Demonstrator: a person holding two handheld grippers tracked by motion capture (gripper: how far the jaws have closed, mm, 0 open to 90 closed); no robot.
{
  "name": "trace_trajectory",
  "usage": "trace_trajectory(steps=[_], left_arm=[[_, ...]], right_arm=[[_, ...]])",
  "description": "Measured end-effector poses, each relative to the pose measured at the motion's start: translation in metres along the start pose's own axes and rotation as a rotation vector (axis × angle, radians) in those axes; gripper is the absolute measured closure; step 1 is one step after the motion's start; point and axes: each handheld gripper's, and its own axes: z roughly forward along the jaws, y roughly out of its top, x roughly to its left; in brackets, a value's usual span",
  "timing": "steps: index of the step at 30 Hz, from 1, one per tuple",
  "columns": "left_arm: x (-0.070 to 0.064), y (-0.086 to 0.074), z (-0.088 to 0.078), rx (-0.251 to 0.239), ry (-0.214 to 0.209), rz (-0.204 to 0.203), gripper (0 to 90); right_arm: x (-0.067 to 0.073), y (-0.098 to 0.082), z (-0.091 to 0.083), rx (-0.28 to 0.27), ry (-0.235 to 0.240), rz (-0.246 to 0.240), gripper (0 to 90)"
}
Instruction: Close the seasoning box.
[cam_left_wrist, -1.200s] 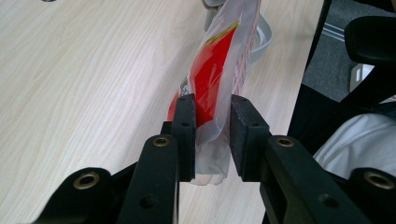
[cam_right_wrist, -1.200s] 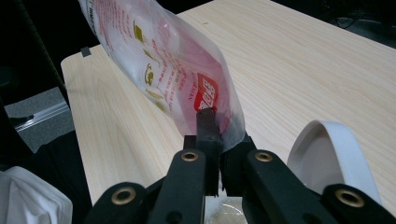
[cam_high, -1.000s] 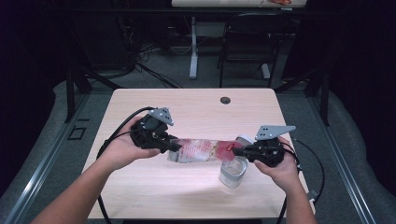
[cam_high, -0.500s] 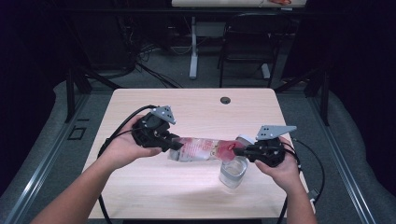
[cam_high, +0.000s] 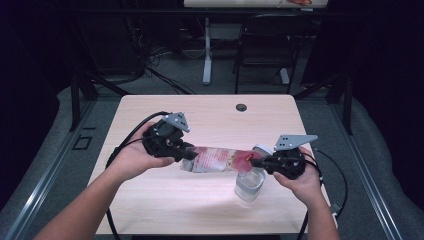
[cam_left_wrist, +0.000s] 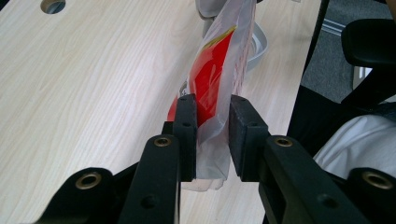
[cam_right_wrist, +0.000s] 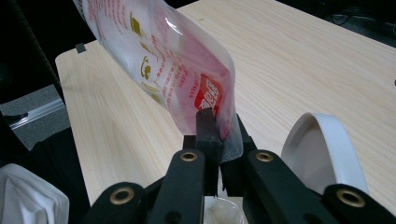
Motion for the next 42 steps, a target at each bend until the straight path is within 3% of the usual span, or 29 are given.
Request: trace_trajectory(steps=[42], left_arm=[[0.0009, 0.0072, 0.0011, 0.004, -0.005, 0.007, 74.7]], right_arm=[[0.0014, -0.0031, -0.0004, 0.005, 0.006, 0.002, 87.8]])
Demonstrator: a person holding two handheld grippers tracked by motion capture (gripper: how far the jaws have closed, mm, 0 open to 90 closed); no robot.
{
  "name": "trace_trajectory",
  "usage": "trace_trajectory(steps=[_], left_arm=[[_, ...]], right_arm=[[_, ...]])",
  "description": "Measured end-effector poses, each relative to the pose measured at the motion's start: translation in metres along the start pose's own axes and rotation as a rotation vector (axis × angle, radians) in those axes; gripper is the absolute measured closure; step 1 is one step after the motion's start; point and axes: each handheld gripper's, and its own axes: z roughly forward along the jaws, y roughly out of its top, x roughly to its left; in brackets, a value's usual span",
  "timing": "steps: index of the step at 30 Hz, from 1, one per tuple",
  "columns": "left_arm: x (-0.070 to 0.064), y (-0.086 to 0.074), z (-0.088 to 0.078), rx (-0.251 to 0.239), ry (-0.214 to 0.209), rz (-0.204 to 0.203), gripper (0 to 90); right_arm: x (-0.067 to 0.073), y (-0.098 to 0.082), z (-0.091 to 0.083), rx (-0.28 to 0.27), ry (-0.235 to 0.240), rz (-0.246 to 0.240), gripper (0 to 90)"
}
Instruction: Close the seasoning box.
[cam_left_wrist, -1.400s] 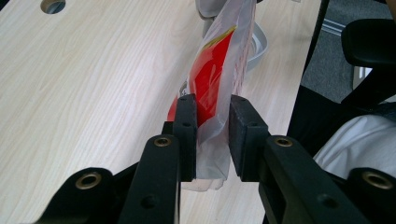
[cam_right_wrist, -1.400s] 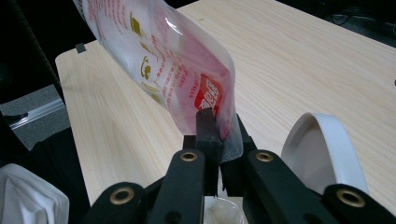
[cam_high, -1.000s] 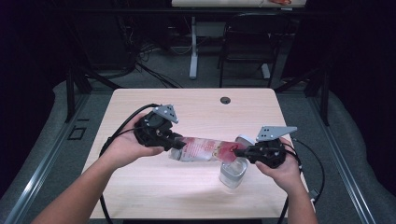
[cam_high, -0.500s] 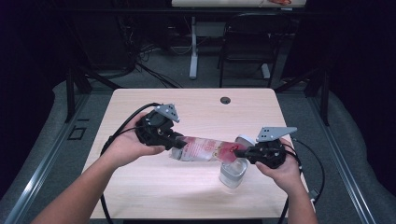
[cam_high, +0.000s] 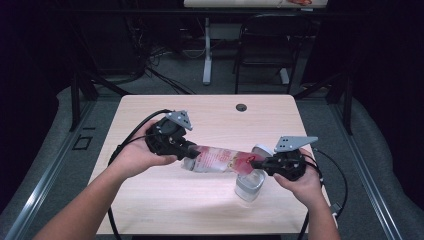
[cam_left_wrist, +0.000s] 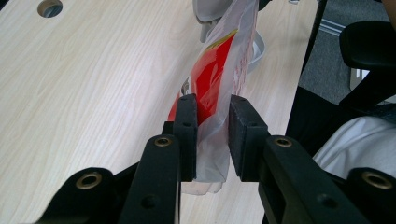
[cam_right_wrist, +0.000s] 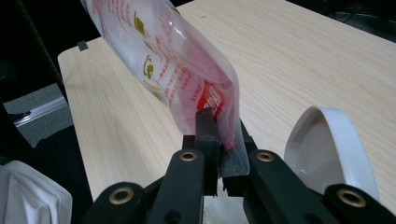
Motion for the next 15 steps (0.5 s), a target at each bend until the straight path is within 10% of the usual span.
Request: trace_trajectory(steps=[15], left_arm=[[-0.0004, 0.0024, -0.0004, -0.001, -0.003, 0.0, 74.7]], right_arm=[[-0.0009, -0.0007, 0.0003, 0.0, -0.003, 0.002, 87.7]])
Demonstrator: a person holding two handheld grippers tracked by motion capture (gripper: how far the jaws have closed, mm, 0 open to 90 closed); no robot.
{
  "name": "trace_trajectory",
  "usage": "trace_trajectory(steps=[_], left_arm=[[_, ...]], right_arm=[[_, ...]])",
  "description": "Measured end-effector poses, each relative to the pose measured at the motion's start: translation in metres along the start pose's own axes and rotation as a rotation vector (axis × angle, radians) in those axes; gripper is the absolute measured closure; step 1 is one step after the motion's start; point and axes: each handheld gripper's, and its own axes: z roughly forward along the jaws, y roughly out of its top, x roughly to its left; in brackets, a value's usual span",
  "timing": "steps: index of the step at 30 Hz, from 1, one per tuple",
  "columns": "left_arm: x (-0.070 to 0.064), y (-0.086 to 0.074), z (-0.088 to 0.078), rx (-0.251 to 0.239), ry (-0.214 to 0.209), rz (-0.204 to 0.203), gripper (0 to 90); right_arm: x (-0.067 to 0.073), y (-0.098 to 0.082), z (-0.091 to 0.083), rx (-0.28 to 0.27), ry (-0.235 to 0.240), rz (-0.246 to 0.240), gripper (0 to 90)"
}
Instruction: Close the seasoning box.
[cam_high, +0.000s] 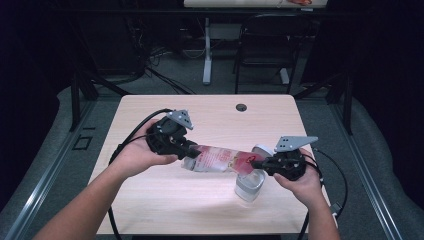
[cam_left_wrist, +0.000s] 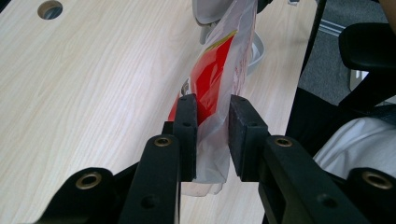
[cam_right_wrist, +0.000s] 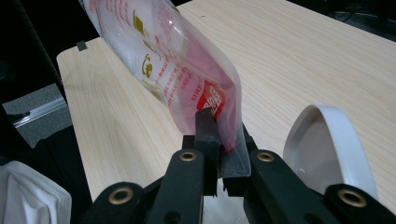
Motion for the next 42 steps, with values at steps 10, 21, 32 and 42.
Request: trace_trajectory(steps=[10, 21, 32, 42], left_arm=[[0.0004, 0.0023, -0.0002, 0.002, -0.002, 0.001, 74.7], [-0.001, 0.0063, -0.0011, 0.005, -0.001, 0.012, 74.7], [-0.0014, 0.0082, -0.0013, 0.003, -0.003, 0.011, 74.7], [-0.0018, 0.0089, -0.0014, 0.003, -0.003, 0.012, 74.9]], right_arm=[[-0.0005, -0.0005, 0.0001, 0.002, -0.001, 0.003, 87.4], [-0.0012, -0.0013, 0.0004, 0.004, -0.004, 0.007, 87.3], [-0.0013, -0.0015, 0.0007, 0.007, -0.007, 0.007, 87.0], [-0.001, -0.0015, 0.001, 0.008, -0.007, 0.005, 86.7]])
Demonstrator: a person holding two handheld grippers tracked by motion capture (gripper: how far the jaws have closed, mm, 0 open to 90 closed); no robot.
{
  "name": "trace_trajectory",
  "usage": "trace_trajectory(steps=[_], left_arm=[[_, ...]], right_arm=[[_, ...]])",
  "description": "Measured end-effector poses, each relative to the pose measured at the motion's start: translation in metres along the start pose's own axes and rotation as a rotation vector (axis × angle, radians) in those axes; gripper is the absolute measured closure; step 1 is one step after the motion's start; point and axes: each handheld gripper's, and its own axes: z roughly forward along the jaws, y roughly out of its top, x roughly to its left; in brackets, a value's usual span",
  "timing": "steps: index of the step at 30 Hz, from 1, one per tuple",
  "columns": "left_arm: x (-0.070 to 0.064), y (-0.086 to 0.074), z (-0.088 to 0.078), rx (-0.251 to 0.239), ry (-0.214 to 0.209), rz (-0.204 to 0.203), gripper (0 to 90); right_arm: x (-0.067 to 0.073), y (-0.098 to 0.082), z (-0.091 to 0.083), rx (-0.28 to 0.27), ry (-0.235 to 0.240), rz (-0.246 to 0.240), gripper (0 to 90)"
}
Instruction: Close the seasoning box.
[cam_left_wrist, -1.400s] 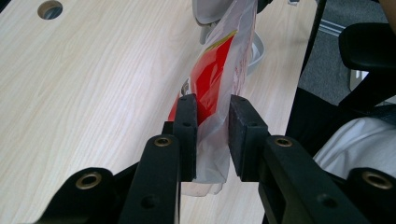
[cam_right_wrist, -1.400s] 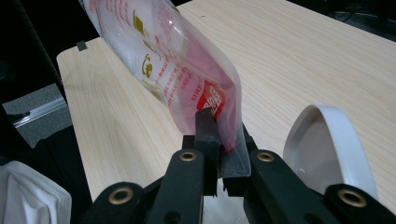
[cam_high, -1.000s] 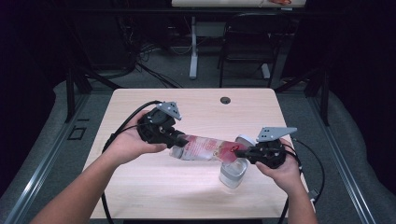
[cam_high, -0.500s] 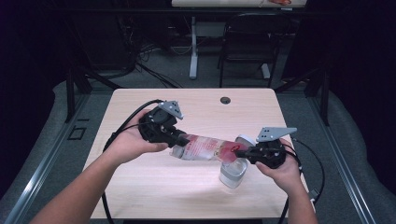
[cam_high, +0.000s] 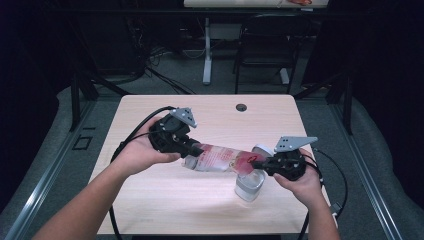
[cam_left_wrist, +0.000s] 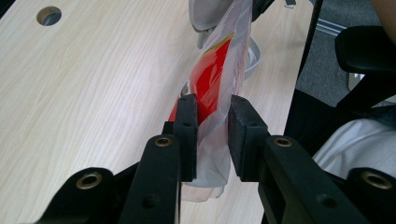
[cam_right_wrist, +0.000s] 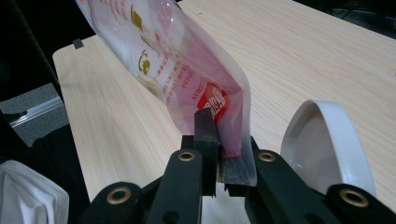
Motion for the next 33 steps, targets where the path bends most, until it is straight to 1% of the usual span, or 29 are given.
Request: trace_trajectory(steps=[33], left_arm=[[0.0, 0.0019, -0.0001, -0.004, -0.007, -0.002, 75.7]], right_arm=[[-0.0004, -0.0004, 0.0004, 0.001, 0.0, 0.0, 86.8]])
